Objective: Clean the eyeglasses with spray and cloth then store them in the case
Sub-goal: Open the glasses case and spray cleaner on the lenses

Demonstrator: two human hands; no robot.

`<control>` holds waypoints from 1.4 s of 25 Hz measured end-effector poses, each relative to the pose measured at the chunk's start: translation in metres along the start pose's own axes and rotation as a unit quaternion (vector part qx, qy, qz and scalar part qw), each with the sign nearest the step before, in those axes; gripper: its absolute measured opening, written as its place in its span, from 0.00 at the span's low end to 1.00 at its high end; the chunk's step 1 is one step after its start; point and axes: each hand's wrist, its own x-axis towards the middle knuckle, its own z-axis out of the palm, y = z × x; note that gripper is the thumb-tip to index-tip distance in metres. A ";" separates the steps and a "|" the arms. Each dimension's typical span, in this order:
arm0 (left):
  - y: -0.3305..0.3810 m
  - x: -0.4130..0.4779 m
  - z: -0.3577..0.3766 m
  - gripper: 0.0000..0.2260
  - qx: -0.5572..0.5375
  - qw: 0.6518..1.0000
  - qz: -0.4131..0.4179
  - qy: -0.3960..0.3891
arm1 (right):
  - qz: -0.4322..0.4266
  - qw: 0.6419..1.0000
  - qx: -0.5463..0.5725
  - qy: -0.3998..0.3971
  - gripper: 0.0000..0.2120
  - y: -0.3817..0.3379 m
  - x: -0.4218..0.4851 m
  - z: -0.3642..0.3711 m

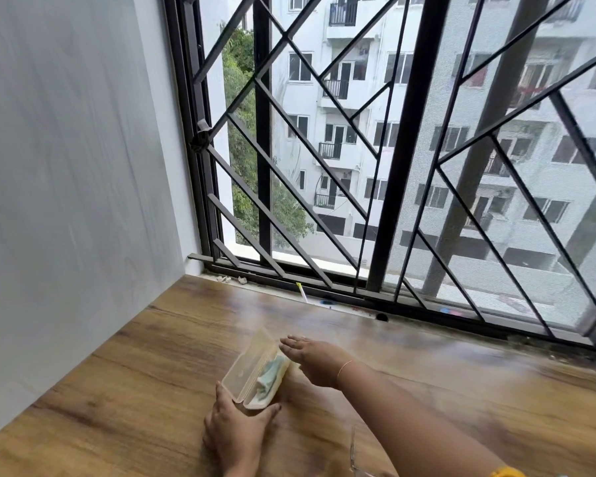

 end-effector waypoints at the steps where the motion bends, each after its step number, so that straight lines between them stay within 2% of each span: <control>1: -0.002 0.000 0.001 0.53 0.004 1.000 0.002 0.004 | -0.001 1.000 -0.002 -0.007 0.28 -0.001 -0.002 0.001; 5: -0.002 -0.003 0.000 0.54 -0.004 1.000 0.008 0.014 | 0.005 1.000 -0.010 -0.017 0.28 -0.008 -0.009 0.003; 11: -0.009 -0.001 0.002 0.49 -0.003 1.000 0.015 0.005 | 0.009 1.000 -0.015 -0.013 0.30 -0.018 -0.013 0.001; 16: -0.004 -0.001 0.001 0.54 -0.008 1.000 0.017 -0.003 | 0.022 1.000 -0.020 0.002 0.32 -0.024 -0.026 0.000; 19: -0.005 0.002 0.002 0.55 0.003 1.000 0.013 0.007 | 0.037 0.998 -0.021 0.036 0.31 -0.027 -0.041 -0.004; 23: -0.010 0.006 0.008 0.52 0.015 1.000 0.017 0.013 | 0.086 0.988 -0.011 0.130 0.30 -0.025 -0.076 -0.006; 28: -0.022 0.009 0.016 0.52 0.014 0.997 0.066 0.027 | 0.192 0.956 0.027 0.220 0.29 -0.011 -0.148 -0.007; 30: -0.026 -0.001 0.020 0.47 0.019 0.990 0.126 0.056 | 0.238 0.939 0.049 0.245 0.29 -0.004 -0.182 -0.002; 32: -0.025 -0.013 0.020 0.33 0.003 0.958 0.260 0.120 | 0.270 0.923 0.081 0.261 0.27 -0.004 -0.215 0.006; 34: -0.014 -0.025 0.024 0.20 -0.023 0.890 0.436 0.129 | 0.288 0.908 0.110 0.283 0.25 -0.009 -0.243 0.017; 35: -0.009 -0.031 0.025 0.15 -0.035 0.851 0.516 0.089 | 0.293 0.902 0.120 0.295 0.26 -0.011 -0.254 0.025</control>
